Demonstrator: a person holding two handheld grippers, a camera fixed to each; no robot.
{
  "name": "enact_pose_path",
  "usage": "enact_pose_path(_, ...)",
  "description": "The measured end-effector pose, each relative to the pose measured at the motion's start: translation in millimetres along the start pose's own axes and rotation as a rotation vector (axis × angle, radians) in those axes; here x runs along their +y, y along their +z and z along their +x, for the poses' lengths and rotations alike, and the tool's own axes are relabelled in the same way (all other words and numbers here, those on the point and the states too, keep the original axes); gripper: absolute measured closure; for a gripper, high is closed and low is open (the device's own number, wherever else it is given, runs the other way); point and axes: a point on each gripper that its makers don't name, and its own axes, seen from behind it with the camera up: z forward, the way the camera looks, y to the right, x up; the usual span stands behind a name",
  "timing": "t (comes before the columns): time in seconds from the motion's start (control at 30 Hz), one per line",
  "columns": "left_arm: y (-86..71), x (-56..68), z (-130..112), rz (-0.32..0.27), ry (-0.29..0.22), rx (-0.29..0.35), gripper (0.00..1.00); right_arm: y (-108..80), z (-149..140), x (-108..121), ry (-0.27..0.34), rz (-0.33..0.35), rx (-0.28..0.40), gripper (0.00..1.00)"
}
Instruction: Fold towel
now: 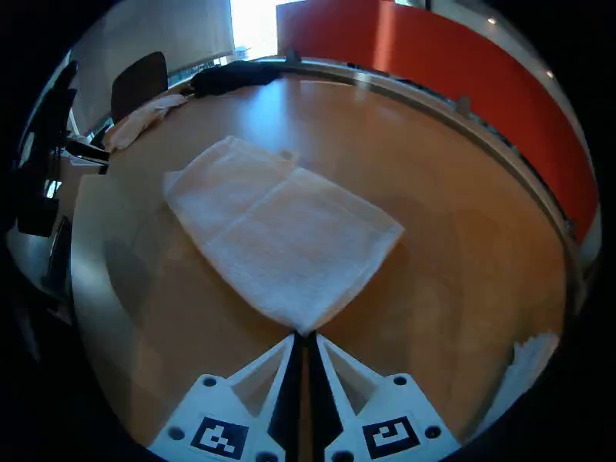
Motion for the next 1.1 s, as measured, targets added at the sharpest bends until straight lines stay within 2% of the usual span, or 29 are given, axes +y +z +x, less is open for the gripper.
enact_pose_path(0.3, -0.4, -1.6, 4, 0.0, -0.003, 0.007, 0.1, -27.4, 37, 3, -0.009, -0.045, 0.089, 0.95)
enact_pose_path(0.53, -1.8, -3.1, 7, 0.0, -0.011, 0.016, 0.1, -59.5, 74, 7, -0.048, -0.082, 0.161, 0.95)
enact_pose_path(0.7, -3.6, -2.5, 11, -0.002, -0.009, 0.024, 0.1, -76.0, 93, 6, -0.077, -0.091, 0.191, 0.95)
enact_pose_path(0.9, -4.4, -0.9, 15, -0.007, -0.002, 0.029, 0.1, -85.9, 102, 4, -0.106, -0.096, 0.204, 0.95)
enact_pose_path(1.1, -6.5, -0.2, 16, -0.008, 0.0, 0.034, 0.1, -87.7, 107, 0, -0.129, -0.092, 0.205, 0.95)
